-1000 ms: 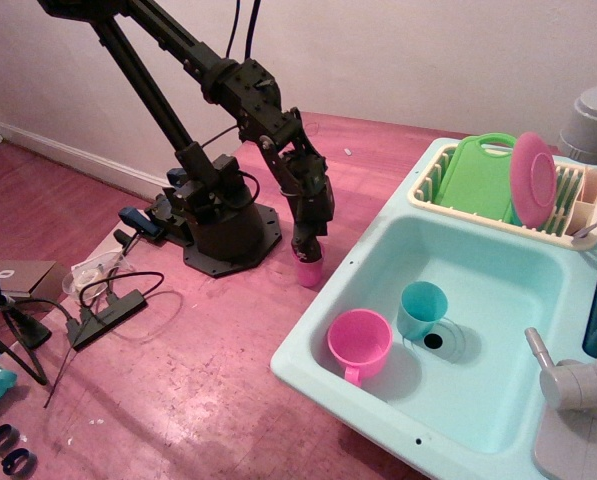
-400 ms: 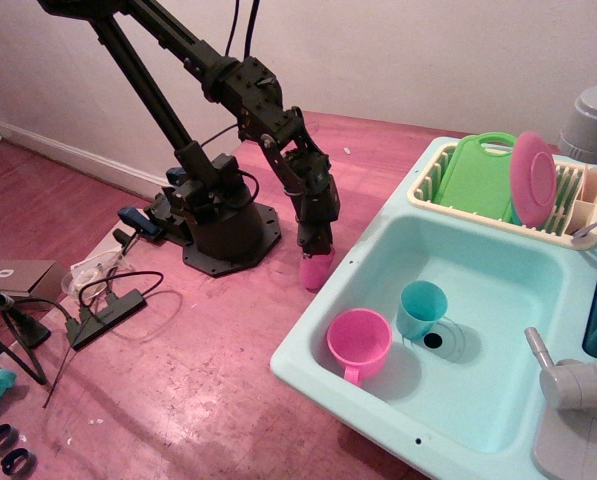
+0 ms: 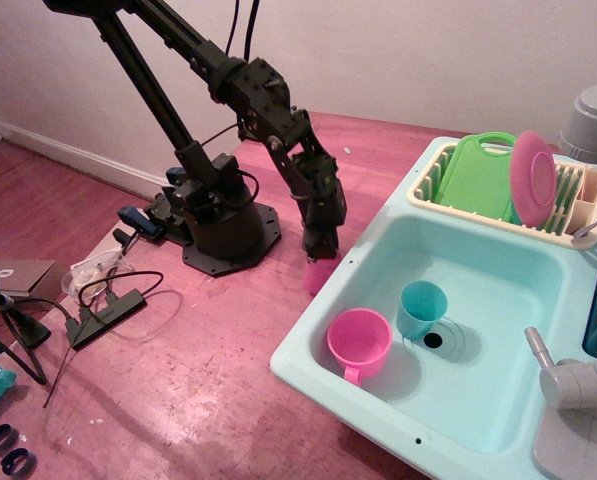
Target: Put cup from anywhere into sink
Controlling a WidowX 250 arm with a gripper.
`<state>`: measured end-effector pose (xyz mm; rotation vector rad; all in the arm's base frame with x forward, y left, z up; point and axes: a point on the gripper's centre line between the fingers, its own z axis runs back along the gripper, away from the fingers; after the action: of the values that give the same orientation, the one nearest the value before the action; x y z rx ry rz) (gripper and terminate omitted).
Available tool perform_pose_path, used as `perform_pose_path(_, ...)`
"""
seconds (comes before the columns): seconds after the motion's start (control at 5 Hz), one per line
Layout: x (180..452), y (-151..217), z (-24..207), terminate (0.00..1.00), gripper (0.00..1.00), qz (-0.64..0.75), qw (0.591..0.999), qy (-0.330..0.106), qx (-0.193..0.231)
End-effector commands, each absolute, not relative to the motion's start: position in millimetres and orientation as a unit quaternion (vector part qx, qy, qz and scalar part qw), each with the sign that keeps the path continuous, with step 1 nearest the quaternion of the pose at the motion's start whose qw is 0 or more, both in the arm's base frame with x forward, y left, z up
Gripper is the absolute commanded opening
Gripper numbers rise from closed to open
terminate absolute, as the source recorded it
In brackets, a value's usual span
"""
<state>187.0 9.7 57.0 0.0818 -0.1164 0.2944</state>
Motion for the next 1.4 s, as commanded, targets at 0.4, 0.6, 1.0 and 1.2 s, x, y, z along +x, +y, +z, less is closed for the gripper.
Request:
perform_pose_path(0.4, 273, 61, 167, 0.0, 0.0, 0.106, 0.973, -0.185, 0.085)
perform_pose_path(0.6, 319, 72, 170, 0.0, 0.0, 0.075, 0.97, -0.219, 0.073)
perform_pose_path(1.0, 358, 85, 175, 0.0, 0.0, 0.043, 0.968, -0.242, 0.056)
perform_pose_path(1.2, 373, 86, 180, 0.0, 0.0, 0.022, 0.97, -0.235, 0.054)
